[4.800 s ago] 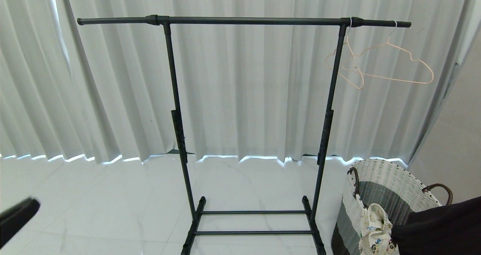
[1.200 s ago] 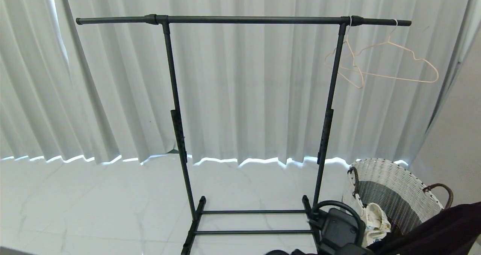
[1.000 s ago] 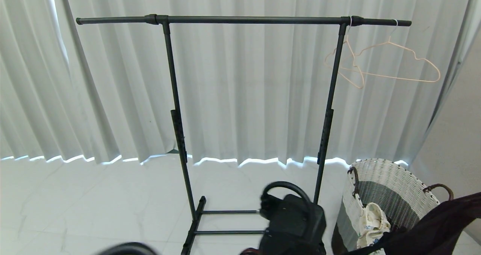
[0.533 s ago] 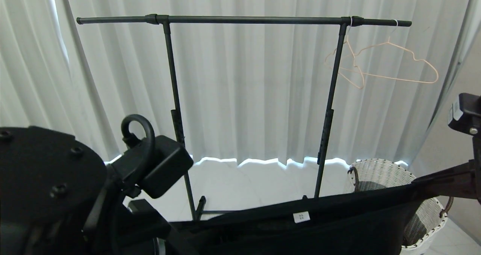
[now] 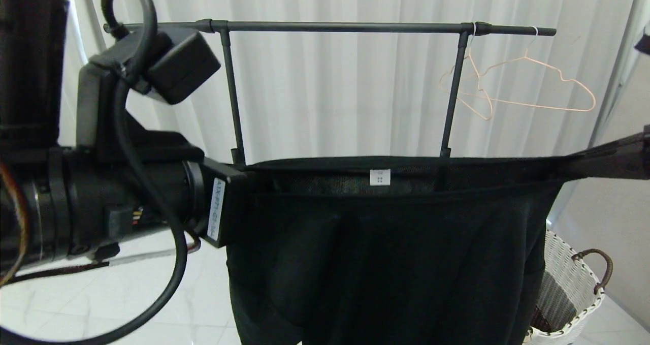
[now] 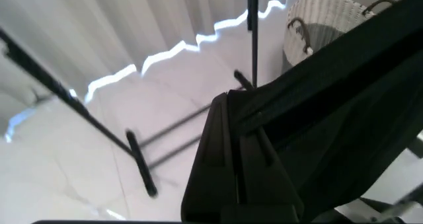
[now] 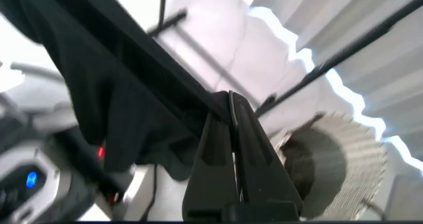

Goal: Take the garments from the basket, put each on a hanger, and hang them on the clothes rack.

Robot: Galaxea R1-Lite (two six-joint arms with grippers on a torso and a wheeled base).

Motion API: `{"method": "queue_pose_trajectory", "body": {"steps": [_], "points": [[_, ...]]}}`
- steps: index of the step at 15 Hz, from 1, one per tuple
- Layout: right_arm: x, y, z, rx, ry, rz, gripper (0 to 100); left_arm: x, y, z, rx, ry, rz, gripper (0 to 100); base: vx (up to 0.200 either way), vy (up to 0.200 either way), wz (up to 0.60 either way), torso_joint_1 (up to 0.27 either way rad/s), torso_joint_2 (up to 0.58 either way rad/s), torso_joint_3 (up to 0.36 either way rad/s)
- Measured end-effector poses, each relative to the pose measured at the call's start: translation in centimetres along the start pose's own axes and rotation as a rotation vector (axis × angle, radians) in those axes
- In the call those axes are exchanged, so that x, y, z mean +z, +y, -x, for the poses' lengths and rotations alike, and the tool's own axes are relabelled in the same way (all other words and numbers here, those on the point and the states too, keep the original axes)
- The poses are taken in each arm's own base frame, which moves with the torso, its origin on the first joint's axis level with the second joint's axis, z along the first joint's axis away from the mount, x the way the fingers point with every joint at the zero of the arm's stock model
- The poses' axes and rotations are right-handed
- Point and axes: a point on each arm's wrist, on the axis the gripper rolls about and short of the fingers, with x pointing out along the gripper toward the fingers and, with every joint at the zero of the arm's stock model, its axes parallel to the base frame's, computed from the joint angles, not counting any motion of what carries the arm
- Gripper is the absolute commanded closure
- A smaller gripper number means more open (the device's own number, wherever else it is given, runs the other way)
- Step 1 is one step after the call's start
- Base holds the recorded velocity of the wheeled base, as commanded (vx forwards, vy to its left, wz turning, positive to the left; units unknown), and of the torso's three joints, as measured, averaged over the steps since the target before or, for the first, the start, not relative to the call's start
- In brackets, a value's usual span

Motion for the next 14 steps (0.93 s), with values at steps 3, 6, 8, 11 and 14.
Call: {"method": "queue_pose_trajectory", "body": {"steps": [3,6,8,11,14], "points": [[2.1,-0.4,0.5,-0.015,-0.069,0.007,100,2.4,0.3,-0.6,-0.03,-0.061,-0.094,100,0.0,0.0,0.0,0.0,0.0,0.0],[2.7,0.0,0.3,0.012,-0.078,0.023,100,3.4,0.2,-1.3,-0.068,-0.081,-0.165,100,0.0,0.0,0.0,0.0,0.0,0.0],[2.6,0.2,0.1,0.027,-0.059,0.026,100,3.4,0.1,-1.7,-0.07,-0.074,-0.176,100,0.0,0.0,0.0,0.0,0.0,0.0],[1.8,0.5,0.6,0.05,0.002,0.022,100,3.4,-0.1,-1.9,-0.084,-0.075,-0.183,100,0.0,0.0,0.0,0.0,0.0,0.0],[0.0,2.0,3.0,0.224,0.078,0.024,100,3.5,-1.0,-1.6,-0.165,-0.092,-0.2,100,0.0,0.0,0.0,0.0,0.0,0.0]]}}
